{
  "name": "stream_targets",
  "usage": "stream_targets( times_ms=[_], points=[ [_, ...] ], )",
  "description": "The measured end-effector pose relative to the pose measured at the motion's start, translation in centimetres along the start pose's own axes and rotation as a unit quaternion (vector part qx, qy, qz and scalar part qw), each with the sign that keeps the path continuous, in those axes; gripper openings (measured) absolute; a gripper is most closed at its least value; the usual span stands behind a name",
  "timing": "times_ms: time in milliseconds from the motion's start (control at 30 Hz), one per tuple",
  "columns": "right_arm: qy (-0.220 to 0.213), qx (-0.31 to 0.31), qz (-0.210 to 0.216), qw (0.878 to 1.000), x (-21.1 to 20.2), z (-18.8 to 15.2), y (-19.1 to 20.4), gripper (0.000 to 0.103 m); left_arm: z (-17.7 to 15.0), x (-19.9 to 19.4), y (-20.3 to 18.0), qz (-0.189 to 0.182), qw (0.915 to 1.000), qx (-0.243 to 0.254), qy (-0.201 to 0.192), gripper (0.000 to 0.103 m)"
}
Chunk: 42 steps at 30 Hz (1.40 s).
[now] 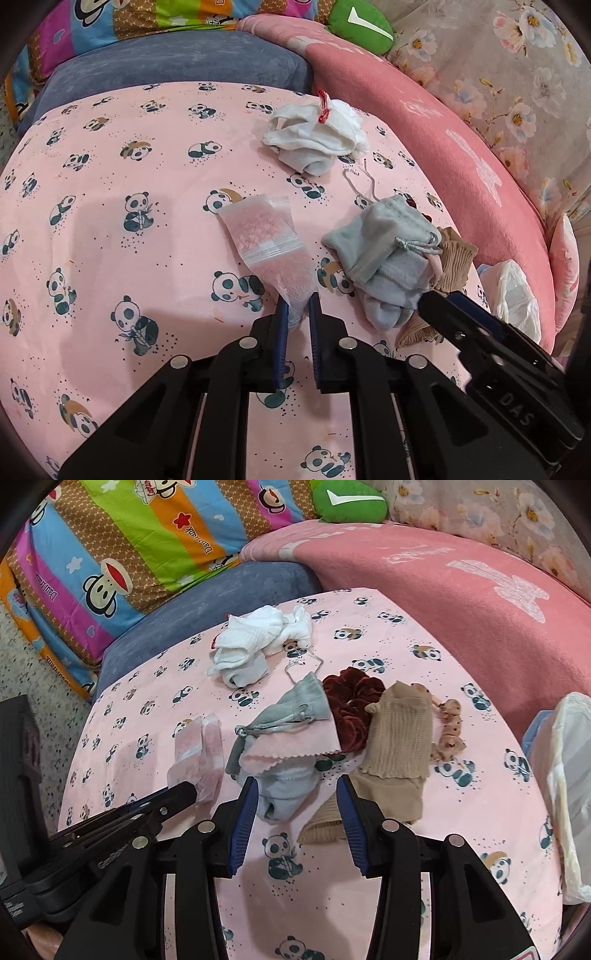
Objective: Collect trash
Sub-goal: 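Grasp the clear pink bead bag with the left tool while the right tool grasps the grey sock, then carry the bag and sock over the white bin and open both tools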
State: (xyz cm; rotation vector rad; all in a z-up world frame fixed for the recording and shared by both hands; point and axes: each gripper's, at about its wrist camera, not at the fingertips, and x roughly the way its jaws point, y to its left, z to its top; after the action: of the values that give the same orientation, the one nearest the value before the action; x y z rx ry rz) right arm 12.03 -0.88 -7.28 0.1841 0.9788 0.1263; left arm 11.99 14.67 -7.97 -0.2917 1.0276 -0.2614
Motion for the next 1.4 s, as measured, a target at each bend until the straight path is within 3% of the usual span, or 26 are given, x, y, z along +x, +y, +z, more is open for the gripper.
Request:
stream_targets(
  times_ms=[233,400,500,800,1000,1400],
  points=[
    [0.012,0.006,0.013,1.000,1.9,0.3,0.2,0.046,0.5,-0.6,-0.1,0.004,0.9999,0.008,-0.007,0.011],
    [0.018,0.006,0.034,0.999,2.2,0.2,0.2,0.022,0.5,-0.9,-0.5,0.006,0.9999,0.011,-0.011,0.011],
    [0.013,0.007,0.047,0.999,1.4,0.2,0.3,0.017,0.5,-1.3,-1.0,0.008,0.9997,0.016,-0.016,0.011],
    [-0.032,0.009,0.077,0.996,-3.5,0.7,0.5,0.017,0.7,-3.5,-3.5,0.005,0.9985,0.037,-0.041,0.011],
    [-0.073,0.008,0.074,0.995,-7.3,1.2,0.0,0.017,0.9,-5.2,-6.3,-0.004,0.9961,0.061,-0.064,0.011],
    [-0.151,0.053,0.043,0.986,-14.7,2.1,-6.1,0.017,1.4,-7.4,-15.1,-0.041,0.9853,0.136,-0.094,0.006]
  ],
)
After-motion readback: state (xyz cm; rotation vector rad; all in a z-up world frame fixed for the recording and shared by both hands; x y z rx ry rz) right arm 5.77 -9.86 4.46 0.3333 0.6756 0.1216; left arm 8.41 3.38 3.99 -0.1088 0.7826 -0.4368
